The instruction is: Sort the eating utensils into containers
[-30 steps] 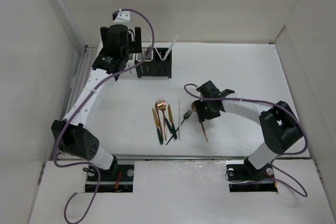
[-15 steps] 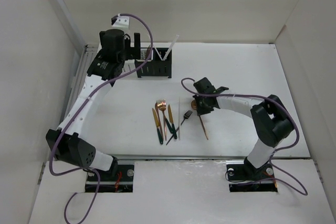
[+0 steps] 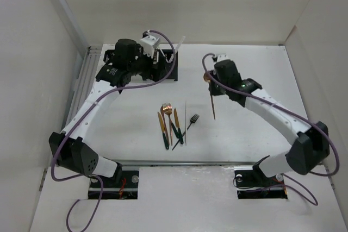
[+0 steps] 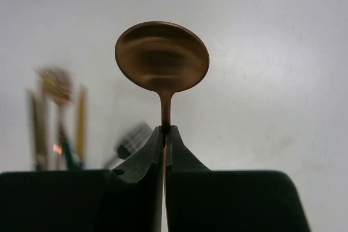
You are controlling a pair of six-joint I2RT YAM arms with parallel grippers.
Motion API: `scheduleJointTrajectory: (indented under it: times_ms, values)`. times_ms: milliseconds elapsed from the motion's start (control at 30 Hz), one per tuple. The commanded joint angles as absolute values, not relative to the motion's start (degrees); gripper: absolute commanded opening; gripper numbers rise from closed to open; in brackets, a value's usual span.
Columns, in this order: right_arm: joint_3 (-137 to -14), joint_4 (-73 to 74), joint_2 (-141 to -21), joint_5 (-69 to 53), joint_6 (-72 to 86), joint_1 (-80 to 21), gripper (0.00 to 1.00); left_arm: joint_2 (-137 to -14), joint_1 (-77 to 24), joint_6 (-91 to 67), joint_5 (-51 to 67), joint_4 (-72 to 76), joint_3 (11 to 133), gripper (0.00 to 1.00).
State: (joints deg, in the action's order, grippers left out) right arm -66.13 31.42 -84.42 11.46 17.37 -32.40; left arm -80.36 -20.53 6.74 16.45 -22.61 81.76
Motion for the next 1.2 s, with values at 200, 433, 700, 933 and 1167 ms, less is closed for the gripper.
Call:
scheduleJointTrajectory:
  times_ms: [200,433,700,933,1167]
  values:
    - [-80.9,8.7,-80.1,6.4,17.0,-38.0,0.0,-80.1,-24.6,5.1,45.0,-18.0,83.0,0.99]
    - [-86.7,4.9,-84.1,2.4,17.0,-40.6,0.0,-83.1,-25.1,1.4,46.2,-14.2,86.9,1.0]
    - [-85.4,0.5,-83.0,-0.1,20.8,-42.3,0.0,-85.7,-23.9,0.8,42.1,-13.5,87.5,0.86]
    - [-84.0,-0.3,-83.6,-2.3,22.5,-42.3,0.0,-87.4,-22.1,-0.4,41.6,-11.3,89.5,0.32]
    - [-86.1,-0.3,-86.1,-2.3,22.5,-42.3,0.08,-88.5,-19.7,-0.4,36.9,-11.8,91.0,0.0]
